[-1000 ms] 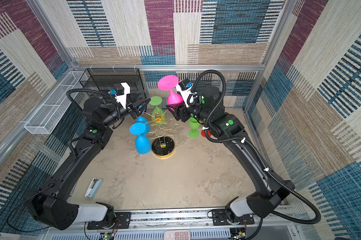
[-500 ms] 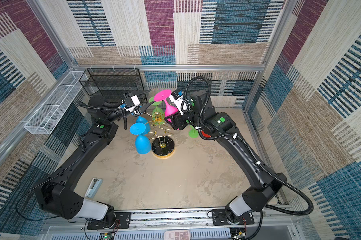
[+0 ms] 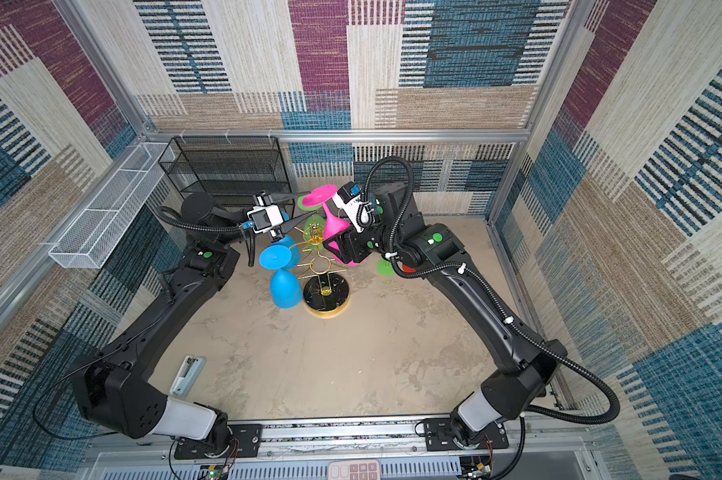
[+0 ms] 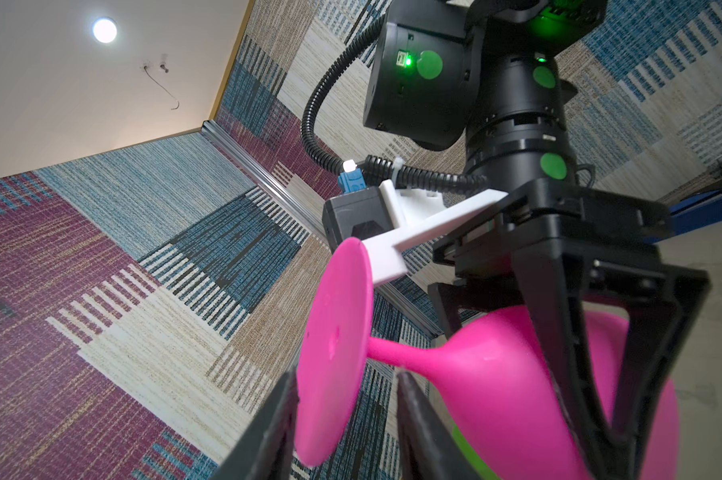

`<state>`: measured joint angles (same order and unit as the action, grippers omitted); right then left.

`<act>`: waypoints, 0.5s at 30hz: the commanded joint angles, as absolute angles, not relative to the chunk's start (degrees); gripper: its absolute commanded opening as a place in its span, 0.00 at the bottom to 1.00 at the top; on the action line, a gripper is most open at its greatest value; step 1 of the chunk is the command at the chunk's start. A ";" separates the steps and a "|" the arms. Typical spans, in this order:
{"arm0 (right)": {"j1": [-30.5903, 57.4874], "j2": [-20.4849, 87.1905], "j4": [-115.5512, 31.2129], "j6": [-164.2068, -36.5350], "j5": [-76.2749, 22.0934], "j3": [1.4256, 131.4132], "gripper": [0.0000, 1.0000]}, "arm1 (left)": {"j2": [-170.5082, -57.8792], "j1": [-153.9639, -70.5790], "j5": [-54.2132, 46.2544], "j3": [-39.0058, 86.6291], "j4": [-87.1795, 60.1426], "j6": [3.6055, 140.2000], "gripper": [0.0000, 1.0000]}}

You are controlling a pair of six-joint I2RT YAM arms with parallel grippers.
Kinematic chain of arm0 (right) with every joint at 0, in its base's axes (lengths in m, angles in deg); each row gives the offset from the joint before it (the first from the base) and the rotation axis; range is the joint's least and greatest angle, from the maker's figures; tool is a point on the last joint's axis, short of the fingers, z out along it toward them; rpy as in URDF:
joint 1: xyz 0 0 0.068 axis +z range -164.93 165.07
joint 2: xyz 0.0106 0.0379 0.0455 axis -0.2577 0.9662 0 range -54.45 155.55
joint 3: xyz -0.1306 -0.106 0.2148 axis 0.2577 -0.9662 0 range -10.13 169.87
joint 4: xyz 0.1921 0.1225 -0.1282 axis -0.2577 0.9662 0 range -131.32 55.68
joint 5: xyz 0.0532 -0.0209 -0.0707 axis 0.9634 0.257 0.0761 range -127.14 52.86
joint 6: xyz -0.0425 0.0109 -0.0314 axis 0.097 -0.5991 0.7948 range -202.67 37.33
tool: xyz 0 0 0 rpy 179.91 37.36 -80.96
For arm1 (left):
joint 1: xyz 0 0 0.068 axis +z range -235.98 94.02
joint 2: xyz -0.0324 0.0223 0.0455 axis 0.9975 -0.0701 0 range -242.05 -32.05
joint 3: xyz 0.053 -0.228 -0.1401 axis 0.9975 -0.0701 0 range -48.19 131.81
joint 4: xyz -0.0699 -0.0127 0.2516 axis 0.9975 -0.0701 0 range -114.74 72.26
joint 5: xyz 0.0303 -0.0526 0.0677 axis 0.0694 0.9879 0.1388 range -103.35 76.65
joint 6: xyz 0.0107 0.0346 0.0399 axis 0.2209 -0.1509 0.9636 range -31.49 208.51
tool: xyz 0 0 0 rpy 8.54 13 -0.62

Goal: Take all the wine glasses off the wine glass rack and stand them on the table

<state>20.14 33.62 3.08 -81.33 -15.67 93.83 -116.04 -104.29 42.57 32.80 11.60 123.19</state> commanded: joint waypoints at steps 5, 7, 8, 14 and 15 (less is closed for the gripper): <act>20.23 34.22 1.91 -82.72 -13.87 94.27 0.48 | -116.68 -104.69 42.81 32.66 20.17 122.32 0.34; 20.22 34.41 2.18 -82.72 -13.86 94.36 0.49 | -116.77 -104.66 42.67 32.66 20.84 121.48 0.33; 20.22 34.41 2.19 -82.76 -13.89 94.35 0.50 | -116.77 -104.69 42.67 32.68 20.85 121.39 0.33; 20.22 34.50 2.10 -82.89 -13.63 94.46 0.50 | -116.78 -104.70 42.66 32.32 20.70 121.29 0.22; 20.22 34.41 2.01 -82.90 -13.53 94.45 0.50 | -116.78 -104.64 42.72 32.27 20.67 121.29 0.19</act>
